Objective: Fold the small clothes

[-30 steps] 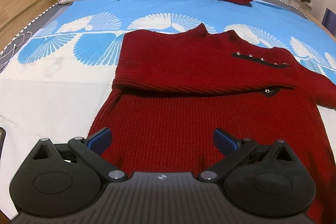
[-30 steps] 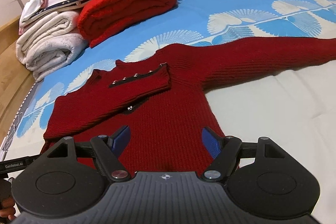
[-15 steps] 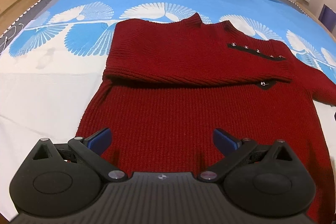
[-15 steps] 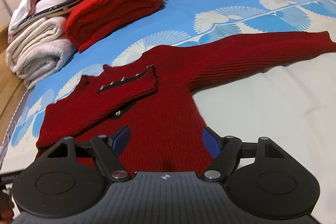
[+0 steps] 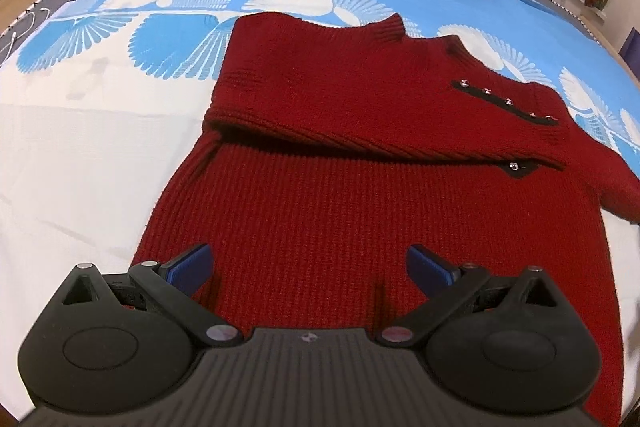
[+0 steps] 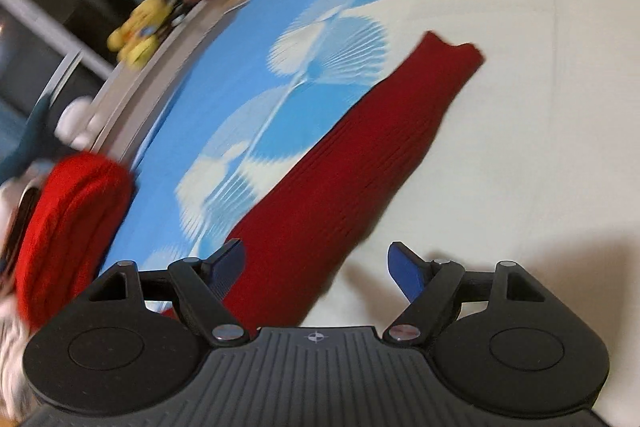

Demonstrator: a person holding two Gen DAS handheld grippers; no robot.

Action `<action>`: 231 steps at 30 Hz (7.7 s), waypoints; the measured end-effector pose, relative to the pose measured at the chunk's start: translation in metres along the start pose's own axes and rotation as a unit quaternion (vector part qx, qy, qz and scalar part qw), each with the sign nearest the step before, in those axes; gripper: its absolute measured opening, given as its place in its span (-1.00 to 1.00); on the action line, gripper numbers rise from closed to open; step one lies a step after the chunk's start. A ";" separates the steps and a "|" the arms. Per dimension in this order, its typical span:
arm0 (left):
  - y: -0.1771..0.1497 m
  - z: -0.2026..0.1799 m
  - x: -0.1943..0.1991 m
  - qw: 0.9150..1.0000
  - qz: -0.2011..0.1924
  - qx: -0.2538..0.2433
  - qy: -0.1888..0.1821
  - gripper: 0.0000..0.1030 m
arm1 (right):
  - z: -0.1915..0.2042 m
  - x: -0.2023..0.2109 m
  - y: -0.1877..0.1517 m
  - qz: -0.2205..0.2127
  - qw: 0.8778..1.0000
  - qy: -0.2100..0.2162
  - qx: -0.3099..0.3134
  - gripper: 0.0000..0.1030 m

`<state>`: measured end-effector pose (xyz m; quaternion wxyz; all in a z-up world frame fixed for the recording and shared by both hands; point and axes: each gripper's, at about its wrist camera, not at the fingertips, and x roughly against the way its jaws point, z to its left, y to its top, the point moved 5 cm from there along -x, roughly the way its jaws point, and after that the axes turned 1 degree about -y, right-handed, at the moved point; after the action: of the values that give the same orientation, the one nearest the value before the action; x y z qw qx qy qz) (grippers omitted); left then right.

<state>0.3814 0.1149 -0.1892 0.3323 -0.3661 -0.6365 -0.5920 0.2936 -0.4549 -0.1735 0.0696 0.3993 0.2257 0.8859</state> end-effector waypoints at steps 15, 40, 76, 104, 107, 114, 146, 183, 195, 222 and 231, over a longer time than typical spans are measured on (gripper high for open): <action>0.027 0.038 -0.004 0.996 -0.028 0.037 0.074 0.99 | 0.000 -0.071 0.035 -0.019 0.999 0.029 0.011 -0.60; 0.036 0.102 0.024 0.989 -0.043 0.110 0.090 0.99 | 0.189 0.062 -0.255 0.056 0.794 0.190 0.575 0.38; 0.030 0.064 -0.010 0.993 -0.003 0.063 0.100 0.99 | 0.186 -0.043 -0.232 0.046 0.794 0.085 0.600 -0.40; -0.190 0.045 0.089 0.996 -0.028 -0.048 0.072 0.99 | -0.040 0.240 -0.294 0.076 0.821 0.195 0.531 0.61; -0.200 0.046 0.095 0.994 -0.043 -0.056 0.088 0.99 | -0.050 0.247 -0.294 0.069 0.822 0.197 0.530 0.61; -0.206 0.061 0.103 0.992 -0.059 -0.032 0.109 0.99 | -0.060 0.252 -0.282 0.061 0.832 0.193 0.516 0.61; -0.200 0.093 0.089 0.996 -0.032 0.011 0.086 1.00 | -0.079 0.219 -0.249 0.068 0.868 0.127 0.474 0.63; -0.183 0.120 0.093 0.998 -0.024 0.057 0.009 -0.76 | -0.096 0.176 -0.208 0.180 0.907 0.144 0.353 -0.59; -0.218 0.110 0.196 0.994 -0.053 0.024 -0.096 -0.84 | -0.095 0.265 -0.184 0.168 0.900 0.194 0.353 -0.66; 0.065 0.154 0.070 0.972 -0.113 0.204 -0.023 0.50 | 0.099 0.049 -0.078 0.134 0.971 0.090 0.173 0.52; 0.001 0.138 0.010 0.984 -0.014 0.154 -0.088 0.67 | 0.044 0.029 -0.132 0.224 0.940 0.084 0.242 0.62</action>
<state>0.3781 0.2537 -0.1906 0.3190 -0.3528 -0.7517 -0.4569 0.2993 -0.3133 -0.1886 -0.2488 0.3688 0.3428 0.8274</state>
